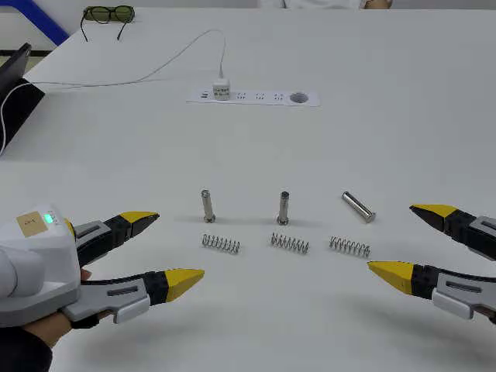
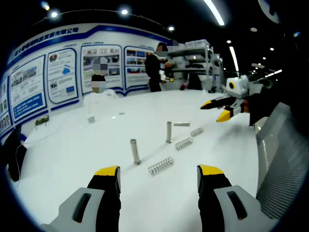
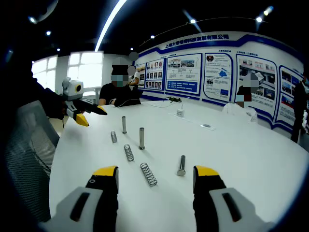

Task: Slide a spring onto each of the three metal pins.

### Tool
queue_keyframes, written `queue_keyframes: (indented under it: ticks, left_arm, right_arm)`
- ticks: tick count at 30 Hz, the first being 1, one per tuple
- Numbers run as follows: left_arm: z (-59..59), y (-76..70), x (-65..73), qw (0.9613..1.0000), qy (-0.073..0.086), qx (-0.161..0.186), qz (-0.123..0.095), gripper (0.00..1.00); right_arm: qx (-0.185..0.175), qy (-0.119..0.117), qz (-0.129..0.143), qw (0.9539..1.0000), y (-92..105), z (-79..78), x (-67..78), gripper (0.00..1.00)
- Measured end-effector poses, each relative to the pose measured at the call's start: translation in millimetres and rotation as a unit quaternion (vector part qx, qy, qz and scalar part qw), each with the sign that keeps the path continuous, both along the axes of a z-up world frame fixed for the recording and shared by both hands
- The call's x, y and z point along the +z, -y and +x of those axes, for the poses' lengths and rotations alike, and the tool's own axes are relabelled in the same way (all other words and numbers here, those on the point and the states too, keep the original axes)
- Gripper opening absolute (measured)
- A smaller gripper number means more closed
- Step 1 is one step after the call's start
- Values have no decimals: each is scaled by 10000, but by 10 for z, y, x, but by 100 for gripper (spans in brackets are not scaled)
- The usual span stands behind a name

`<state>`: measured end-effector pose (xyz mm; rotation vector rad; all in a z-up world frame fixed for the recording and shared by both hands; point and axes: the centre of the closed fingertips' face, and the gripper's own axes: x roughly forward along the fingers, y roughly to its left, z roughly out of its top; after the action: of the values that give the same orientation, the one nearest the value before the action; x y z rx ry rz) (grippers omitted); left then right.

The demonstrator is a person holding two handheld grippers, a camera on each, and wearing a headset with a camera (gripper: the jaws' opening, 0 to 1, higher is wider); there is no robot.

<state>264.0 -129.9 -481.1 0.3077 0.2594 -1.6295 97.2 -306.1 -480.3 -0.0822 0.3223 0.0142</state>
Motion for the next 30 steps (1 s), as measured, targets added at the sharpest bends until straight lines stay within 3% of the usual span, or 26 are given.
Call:
queue_keyframes:
  ticks: [30]
  left_arm:
    - [-20,-29,1,10000,-10,83,-4,68]
  right_arm:
    - [-114,-29,-24,9999,97,37,79,63]
